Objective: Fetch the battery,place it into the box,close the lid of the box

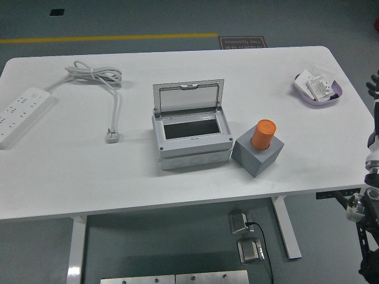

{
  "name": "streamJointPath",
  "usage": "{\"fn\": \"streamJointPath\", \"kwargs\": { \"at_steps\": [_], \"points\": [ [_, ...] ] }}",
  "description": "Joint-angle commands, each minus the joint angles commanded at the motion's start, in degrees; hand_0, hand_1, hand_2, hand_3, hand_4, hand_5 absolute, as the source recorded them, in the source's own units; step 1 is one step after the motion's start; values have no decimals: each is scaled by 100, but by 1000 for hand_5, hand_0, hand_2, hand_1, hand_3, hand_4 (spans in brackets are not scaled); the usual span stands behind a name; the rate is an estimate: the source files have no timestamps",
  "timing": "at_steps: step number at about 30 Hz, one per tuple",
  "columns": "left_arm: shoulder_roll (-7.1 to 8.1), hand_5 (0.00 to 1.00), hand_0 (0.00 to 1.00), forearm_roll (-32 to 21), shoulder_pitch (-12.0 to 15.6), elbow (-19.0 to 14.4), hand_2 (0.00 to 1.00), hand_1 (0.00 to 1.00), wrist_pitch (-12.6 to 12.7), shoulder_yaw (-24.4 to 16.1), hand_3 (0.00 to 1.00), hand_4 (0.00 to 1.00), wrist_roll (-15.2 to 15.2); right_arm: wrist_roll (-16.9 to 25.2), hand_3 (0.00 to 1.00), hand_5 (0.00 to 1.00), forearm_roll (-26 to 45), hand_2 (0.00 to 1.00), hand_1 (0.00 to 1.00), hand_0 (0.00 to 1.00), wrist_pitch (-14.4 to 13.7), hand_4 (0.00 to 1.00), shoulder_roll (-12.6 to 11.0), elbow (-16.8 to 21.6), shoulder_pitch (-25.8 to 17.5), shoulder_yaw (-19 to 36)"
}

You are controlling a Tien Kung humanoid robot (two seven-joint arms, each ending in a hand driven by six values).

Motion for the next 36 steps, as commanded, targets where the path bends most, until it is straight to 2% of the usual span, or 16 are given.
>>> {"fn": "streamJointPath", "kwargs": {
  "at_steps": [36],
  "points": [
    [-60, 447, 685, 8, 19, 0, 663, 677, 10, -141, 749, 726, 6, 22, 784, 858, -17, 777, 746, 811, -4, 938, 34, 20, -20, 24]
  ]
}}
